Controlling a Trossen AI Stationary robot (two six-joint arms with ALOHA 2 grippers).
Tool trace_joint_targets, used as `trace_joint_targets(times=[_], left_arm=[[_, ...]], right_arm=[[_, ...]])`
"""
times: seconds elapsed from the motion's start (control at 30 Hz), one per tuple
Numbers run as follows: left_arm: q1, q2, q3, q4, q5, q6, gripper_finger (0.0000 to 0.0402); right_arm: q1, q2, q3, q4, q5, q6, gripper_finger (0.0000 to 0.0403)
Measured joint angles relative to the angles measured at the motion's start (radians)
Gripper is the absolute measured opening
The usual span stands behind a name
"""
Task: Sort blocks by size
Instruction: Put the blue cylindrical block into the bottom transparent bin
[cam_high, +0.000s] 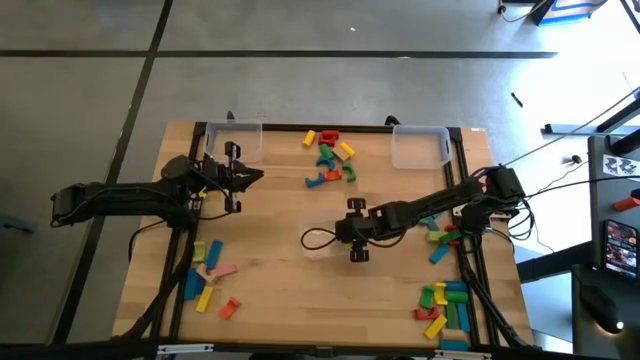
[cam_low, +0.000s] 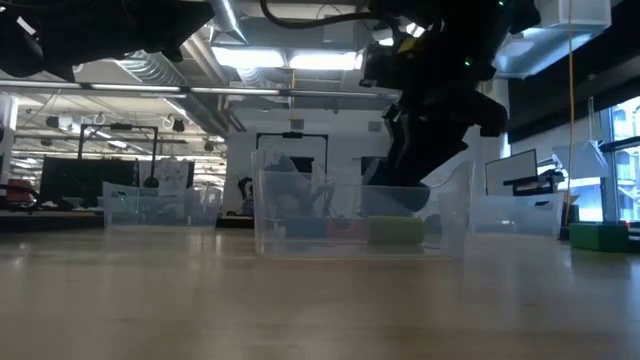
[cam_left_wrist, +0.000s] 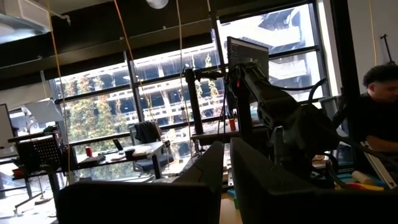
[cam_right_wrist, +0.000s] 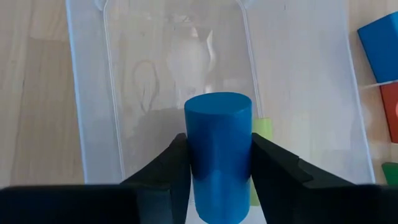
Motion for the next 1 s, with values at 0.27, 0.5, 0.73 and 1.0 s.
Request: trace_joint_targets(times=[0.27, 0.5, 0.73, 1.0], left_arm=[[0.000, 0.000, 0.000, 0.000, 0.000, 0.000, 0.0024], [0.000, 0.000, 0.000, 0.000, 0.000, 0.000, 0.0024], [0.000, 0.000, 0.000, 0.000, 0.000, 0.000, 0.0024], [-0.001, 0.000, 0.000, -0.008, 0.000, -0.035, 0.0024]], right_arm=[[0.002, 0.000, 0.051, -0.079, -0.019, -0.003, 0.0226], [0.023, -0.002, 0.211, -0.290, -0.056, 0.026, 0.0243], [0.094, -0.019, 0.299, -0.441, -0.130, 0.105, 0.0243], [0.207, -0.088, 0.294, -0.532, -0.113, 0.327, 0.0244]])
